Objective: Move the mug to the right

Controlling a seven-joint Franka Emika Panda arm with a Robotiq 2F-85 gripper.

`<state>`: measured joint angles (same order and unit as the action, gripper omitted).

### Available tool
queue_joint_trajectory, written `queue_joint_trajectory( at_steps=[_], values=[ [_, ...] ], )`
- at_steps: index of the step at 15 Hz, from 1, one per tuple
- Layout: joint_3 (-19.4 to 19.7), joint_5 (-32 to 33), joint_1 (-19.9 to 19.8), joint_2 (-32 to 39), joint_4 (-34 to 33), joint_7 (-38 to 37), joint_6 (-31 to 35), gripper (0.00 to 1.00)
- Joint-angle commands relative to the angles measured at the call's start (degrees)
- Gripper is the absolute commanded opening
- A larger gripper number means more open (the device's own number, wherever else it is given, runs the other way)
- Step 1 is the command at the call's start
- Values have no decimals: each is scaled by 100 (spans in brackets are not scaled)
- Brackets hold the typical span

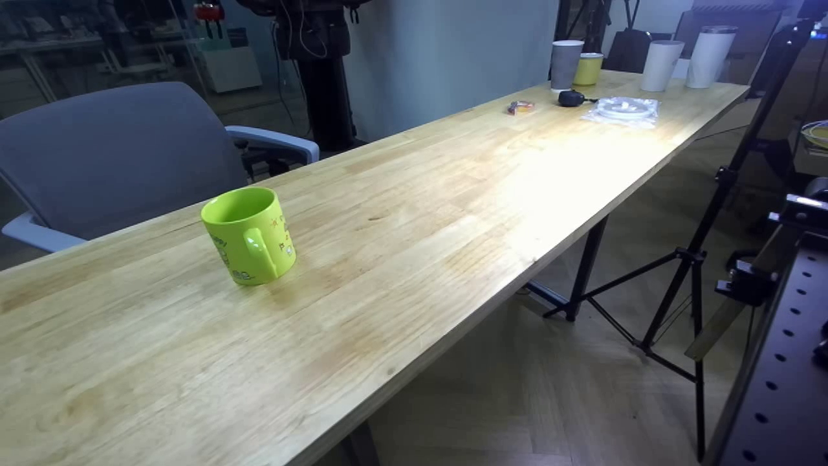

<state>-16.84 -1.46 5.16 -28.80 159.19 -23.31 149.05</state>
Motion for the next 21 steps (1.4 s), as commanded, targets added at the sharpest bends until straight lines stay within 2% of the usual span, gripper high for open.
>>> queue_joint_trajectory(
  at_steps=[1, 6, 10, 15, 21],
  values=[
    [69, 242, -397, 520, -309, -82, 15, 100],
    [64, 771, -919, 1267, -769, -305, 1, 100],
    [116, 1366, -1112, 1935, -1310, -606, -48, 100],
    [417, 1908, -942, 2750, -1960, -941, -61, 100],
    [1027, 2021, -517, 3571, -2665, -939, -91, 100]
  ],
)
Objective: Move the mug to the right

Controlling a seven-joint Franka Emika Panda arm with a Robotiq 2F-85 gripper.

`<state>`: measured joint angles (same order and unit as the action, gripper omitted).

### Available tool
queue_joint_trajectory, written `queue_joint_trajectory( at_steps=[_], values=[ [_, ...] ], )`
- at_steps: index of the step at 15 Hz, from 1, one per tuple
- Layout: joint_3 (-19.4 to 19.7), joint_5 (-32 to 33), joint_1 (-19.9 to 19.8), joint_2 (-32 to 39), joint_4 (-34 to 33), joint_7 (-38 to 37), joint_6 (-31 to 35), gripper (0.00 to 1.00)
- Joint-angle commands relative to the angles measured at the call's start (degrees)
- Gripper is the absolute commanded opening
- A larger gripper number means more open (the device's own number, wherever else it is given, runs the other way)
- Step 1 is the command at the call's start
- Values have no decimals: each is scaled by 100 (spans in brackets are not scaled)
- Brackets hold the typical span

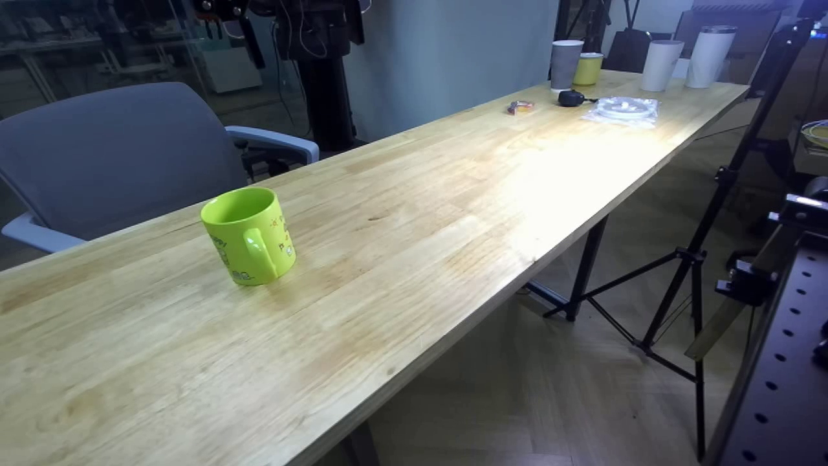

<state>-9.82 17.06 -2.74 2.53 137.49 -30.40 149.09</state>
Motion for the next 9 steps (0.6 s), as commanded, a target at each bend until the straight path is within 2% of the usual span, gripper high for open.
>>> queue_joint_trajectory(
  at_steps=[1, 7, 8, 9],
  values=[
    [433, 150, 347, 567, -631, -219, -102, 100],
    [997, 155, 789, 1141, -1317, -218, -235, 100],
    [994, -50, 763, 943, -989, 58, -46, 100],
    [1041, -49, 801, 1012, -1068, 57, -62, 100]
  ],
)
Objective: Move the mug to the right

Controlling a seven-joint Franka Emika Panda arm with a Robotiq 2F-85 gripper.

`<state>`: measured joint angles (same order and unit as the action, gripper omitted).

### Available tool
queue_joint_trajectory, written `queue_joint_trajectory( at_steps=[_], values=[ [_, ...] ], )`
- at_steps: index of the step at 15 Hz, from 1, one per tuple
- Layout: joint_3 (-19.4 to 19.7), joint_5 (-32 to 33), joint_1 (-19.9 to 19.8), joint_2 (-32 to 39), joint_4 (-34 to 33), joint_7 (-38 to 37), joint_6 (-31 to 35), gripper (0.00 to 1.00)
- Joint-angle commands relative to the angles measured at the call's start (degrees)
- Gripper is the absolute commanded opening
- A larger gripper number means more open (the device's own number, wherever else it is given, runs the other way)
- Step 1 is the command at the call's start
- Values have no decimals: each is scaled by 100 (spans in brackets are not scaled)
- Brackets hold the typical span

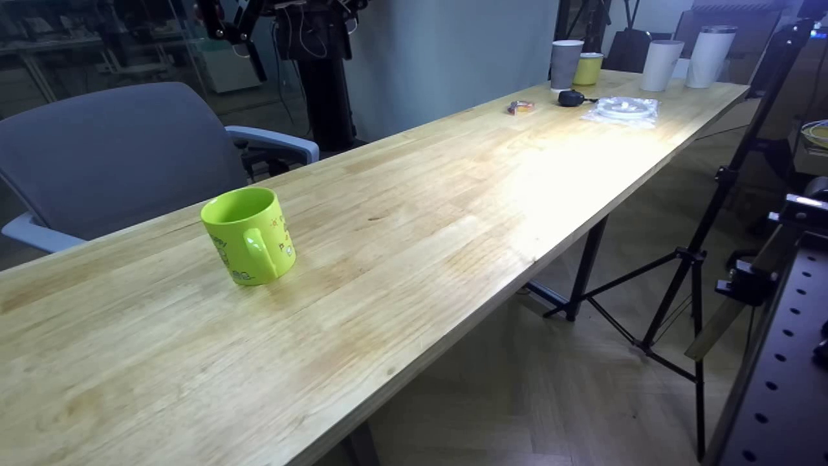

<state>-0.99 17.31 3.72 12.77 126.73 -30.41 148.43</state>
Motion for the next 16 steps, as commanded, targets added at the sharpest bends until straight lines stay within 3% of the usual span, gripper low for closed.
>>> queue_joint_trajectory(
  at_steps=[1, 16],
  values=[
    [185, -80, 181, 44, -55, 66, -14, 100],
    [206, -76, 209, 80, -117, 63, -56, 100]
  ],
)
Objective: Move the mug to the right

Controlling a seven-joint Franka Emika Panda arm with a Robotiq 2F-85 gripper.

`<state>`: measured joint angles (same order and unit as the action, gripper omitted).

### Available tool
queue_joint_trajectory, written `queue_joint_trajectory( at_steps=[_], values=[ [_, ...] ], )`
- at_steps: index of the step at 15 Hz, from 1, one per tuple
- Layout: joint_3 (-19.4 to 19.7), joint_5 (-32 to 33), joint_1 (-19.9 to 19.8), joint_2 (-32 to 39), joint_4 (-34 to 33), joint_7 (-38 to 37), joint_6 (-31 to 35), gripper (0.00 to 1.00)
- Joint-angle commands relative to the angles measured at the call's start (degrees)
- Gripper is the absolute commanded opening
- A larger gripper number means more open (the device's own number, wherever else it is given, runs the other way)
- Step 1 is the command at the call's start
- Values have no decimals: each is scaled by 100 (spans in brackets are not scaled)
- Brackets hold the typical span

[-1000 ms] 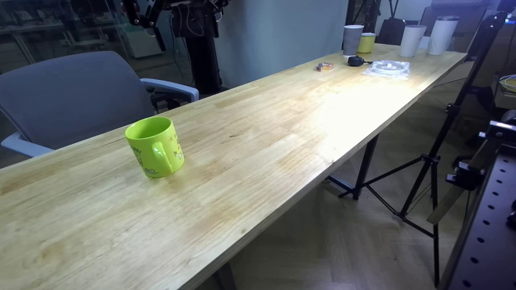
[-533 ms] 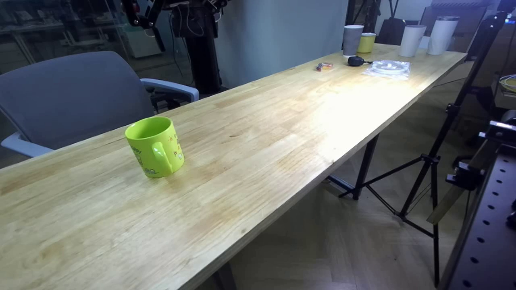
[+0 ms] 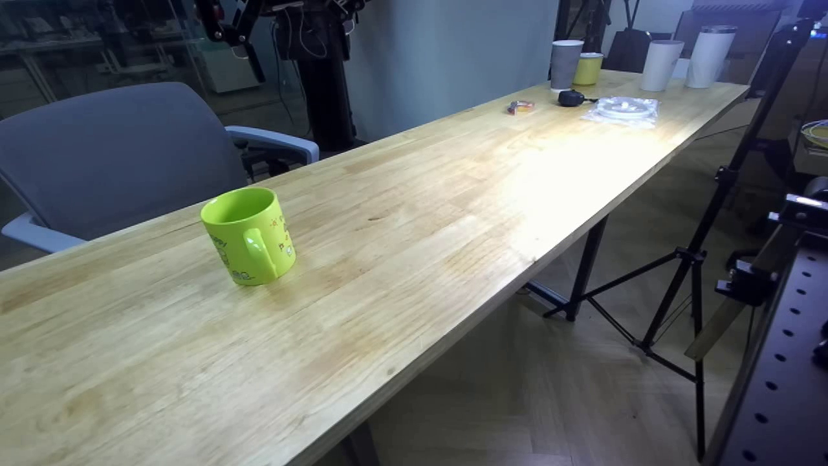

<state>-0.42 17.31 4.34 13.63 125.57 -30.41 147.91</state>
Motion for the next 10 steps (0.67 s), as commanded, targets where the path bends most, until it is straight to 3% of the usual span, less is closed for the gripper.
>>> queue_joint_trajectory(
  at_steps=[1, 5, 10],
  values=[
    [150, -76, 146, -6, -2, 63, -4, 100],
    [115, -225, 128, 57, -35, 236, 73, 100],
    [-2, -929, 64, 300, -169, 907, 234, 100]
  ],
)
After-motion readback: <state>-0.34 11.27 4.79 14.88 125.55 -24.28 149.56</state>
